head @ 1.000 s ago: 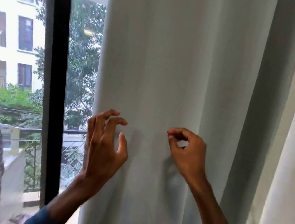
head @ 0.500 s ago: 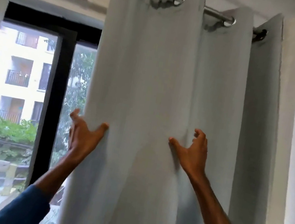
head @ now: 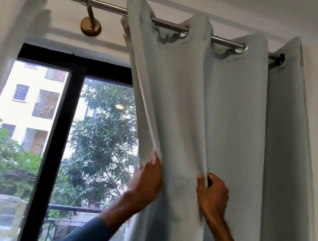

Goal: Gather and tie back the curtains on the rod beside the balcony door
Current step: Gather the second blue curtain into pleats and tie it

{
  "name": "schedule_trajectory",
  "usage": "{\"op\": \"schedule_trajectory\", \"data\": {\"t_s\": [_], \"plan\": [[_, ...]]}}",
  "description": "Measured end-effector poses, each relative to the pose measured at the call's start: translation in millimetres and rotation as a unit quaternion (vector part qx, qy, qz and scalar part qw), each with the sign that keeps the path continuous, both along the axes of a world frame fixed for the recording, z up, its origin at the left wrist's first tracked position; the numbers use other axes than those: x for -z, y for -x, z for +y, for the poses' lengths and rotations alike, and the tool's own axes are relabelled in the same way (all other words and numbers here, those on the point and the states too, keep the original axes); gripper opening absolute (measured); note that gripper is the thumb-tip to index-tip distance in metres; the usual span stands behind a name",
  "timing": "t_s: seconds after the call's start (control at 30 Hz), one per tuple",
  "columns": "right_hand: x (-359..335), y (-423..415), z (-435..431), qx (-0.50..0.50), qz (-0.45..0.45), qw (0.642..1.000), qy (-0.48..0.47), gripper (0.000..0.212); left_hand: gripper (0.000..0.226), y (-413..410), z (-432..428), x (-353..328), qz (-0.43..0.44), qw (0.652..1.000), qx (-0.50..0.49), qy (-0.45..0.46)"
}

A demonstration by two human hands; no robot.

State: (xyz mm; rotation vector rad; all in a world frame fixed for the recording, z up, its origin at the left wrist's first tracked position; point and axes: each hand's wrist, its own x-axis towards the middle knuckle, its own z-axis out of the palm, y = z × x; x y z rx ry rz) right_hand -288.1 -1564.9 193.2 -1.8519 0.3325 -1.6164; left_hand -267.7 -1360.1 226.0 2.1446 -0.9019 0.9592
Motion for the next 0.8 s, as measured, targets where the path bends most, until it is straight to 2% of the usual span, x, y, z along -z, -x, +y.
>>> {"op": "schedule_trajectory", "data": {"t_s": [0.13,0.2,0.27,0.33,0.43,0.47,0.57,0.6,0.67,0.73,0.8], "plan": [[-6.7,1.3,2.5,-0.003,0.007,1.000,0.016,0.006,0.084,10.2,-44.9,-23.9,-0.008,0.997,0.000,-0.072],[-10.7,1.7,5.0,-0.005,-0.019,0.999,0.046,0.036,0.081,14.4,-56.0,-34.9,-0.027,0.995,0.000,-0.095],[-19.0,6.8,13.4,0.006,-0.068,0.993,0.100,0.053,0.073,15.5,-58.4,-36.0,-0.045,0.994,-0.003,-0.104],[-30.4,15.6,27.6,0.007,-0.130,0.980,0.151,0.053,0.066,9.8,-53.8,-26.4,-0.062,0.994,-0.014,-0.094],[-46.5,23.9,65.9,-0.027,-0.196,0.961,0.195,0.030,0.069,-8.2,-34.8,-1.4,-0.046,0.996,-0.035,-0.067],[-53.6,22.9,81.0,-0.045,-0.175,0.964,0.195,0.030,0.069,-14.9,-26.4,6.3,-0.036,0.996,-0.048,-0.059],[-80.5,7.1,131.4,-0.111,-0.004,0.980,0.162,0.065,0.069,-33.4,4.0,23.6,-0.040,0.997,-0.061,-0.035],[-87.4,-2.1,148.1,-0.106,0.047,0.979,0.170,0.064,0.071,-38.3,14.1,27.7,-0.043,0.997,-0.056,-0.032],[-94.9,-22.7,181.0,-0.059,0.098,0.972,0.203,0.040,0.077,-43.8,37.2,33.5,-0.049,0.997,-0.056,-0.024],[-98.0,-43.8,217.7,-0.056,0.103,0.970,0.214,0.024,0.079,-49.6,69.9,33.8,-0.027,0.997,-0.073,-0.004],[-99.3,-62.5,254.7,-0.076,0.102,0.966,0.226,0.020,0.077,-55.3,108.9,31.5,-0.008,0.995,-0.098,0.019]]}}
